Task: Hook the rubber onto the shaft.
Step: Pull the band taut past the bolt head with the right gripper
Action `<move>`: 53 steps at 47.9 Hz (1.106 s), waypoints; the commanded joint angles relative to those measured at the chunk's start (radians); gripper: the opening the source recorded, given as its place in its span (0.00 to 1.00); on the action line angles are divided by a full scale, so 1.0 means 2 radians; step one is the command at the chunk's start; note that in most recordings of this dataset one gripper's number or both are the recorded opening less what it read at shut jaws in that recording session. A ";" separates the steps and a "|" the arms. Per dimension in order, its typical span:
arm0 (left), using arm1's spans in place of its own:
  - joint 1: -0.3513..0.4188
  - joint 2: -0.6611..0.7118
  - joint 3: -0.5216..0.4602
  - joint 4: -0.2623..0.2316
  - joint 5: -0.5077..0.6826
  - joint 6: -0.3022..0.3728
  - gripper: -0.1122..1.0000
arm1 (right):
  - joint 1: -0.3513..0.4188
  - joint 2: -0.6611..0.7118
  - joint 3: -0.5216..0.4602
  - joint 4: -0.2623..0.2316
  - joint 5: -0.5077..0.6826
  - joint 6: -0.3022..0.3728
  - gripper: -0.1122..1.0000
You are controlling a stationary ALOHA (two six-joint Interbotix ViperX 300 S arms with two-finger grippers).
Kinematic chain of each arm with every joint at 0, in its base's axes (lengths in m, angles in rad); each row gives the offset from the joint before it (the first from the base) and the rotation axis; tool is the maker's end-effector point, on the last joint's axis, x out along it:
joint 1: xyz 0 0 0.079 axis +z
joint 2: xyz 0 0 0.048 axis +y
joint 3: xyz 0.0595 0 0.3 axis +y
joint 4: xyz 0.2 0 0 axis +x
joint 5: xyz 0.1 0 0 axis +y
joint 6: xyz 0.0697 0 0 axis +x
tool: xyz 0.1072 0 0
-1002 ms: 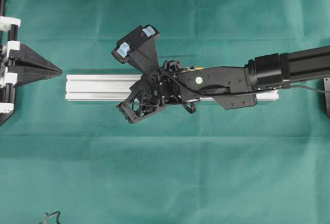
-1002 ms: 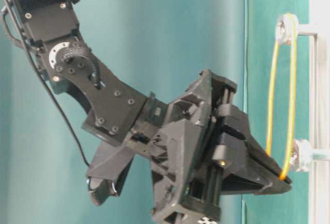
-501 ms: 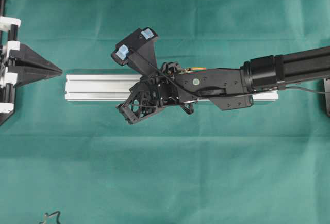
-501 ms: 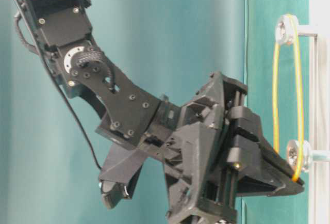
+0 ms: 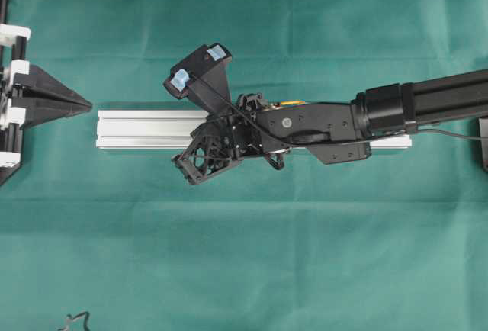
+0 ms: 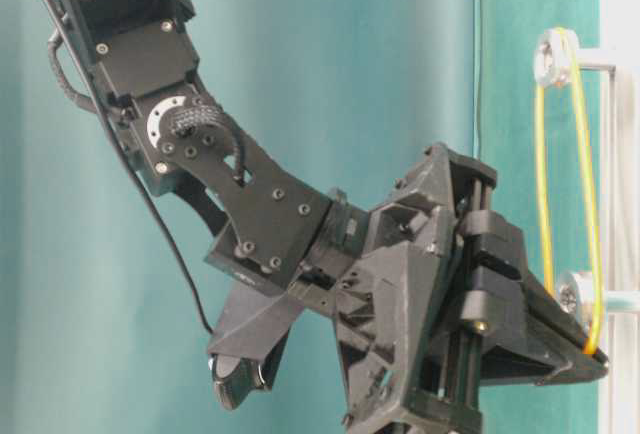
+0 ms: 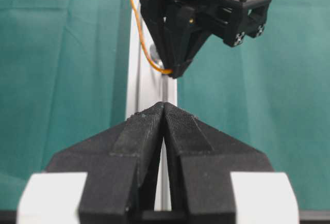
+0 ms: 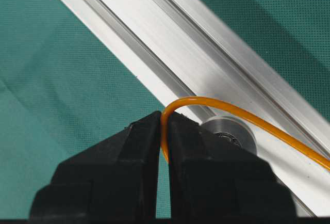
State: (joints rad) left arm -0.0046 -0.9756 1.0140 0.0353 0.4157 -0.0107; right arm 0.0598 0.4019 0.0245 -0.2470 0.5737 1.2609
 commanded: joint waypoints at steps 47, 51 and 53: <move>-0.002 0.004 -0.016 -0.002 -0.003 -0.002 0.10 | 0.018 -0.021 0.008 0.007 0.002 0.007 0.16; -0.002 0.004 -0.016 -0.002 -0.003 -0.002 0.10 | 0.018 -0.026 0.014 0.008 0.004 0.007 0.16; -0.002 0.004 -0.016 -0.002 -0.003 -0.002 0.10 | 0.018 -0.029 0.017 0.008 0.004 0.007 0.16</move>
State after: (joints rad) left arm -0.0061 -0.9756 1.0140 0.0337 0.4157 -0.0123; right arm 0.0905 0.3958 0.0598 -0.2347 0.5814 1.2732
